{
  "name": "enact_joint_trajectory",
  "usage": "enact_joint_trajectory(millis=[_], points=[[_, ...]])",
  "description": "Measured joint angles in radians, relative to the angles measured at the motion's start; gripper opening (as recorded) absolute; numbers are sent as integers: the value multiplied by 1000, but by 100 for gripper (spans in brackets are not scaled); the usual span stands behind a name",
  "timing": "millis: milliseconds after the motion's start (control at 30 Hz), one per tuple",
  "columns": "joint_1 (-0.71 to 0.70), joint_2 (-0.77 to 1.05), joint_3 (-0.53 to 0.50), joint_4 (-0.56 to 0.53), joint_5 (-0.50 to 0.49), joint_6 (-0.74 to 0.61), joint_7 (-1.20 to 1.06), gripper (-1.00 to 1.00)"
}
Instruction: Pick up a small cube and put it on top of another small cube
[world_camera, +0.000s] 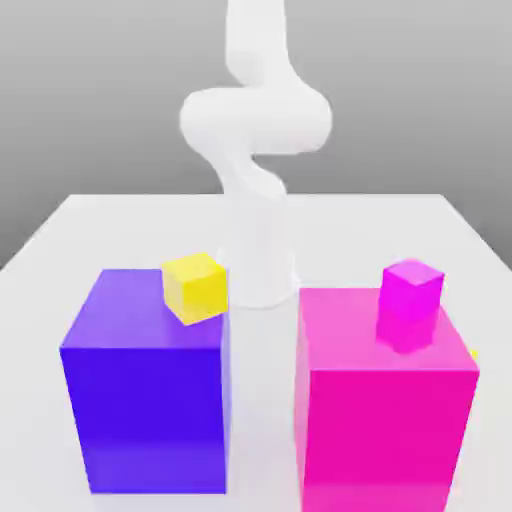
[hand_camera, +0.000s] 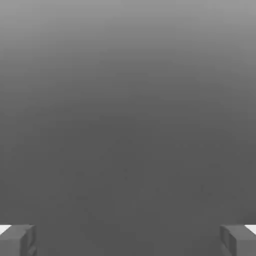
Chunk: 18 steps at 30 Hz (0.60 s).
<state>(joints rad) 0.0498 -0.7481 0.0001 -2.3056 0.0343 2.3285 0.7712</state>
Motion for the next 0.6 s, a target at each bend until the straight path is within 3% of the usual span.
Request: enact_joint_trajectory(millis=[367, 600], points=[[245, 390, 120, -172, 88, 217, -149, 0], [367, 643, 243, -288, 67, 362, -191, 0]])
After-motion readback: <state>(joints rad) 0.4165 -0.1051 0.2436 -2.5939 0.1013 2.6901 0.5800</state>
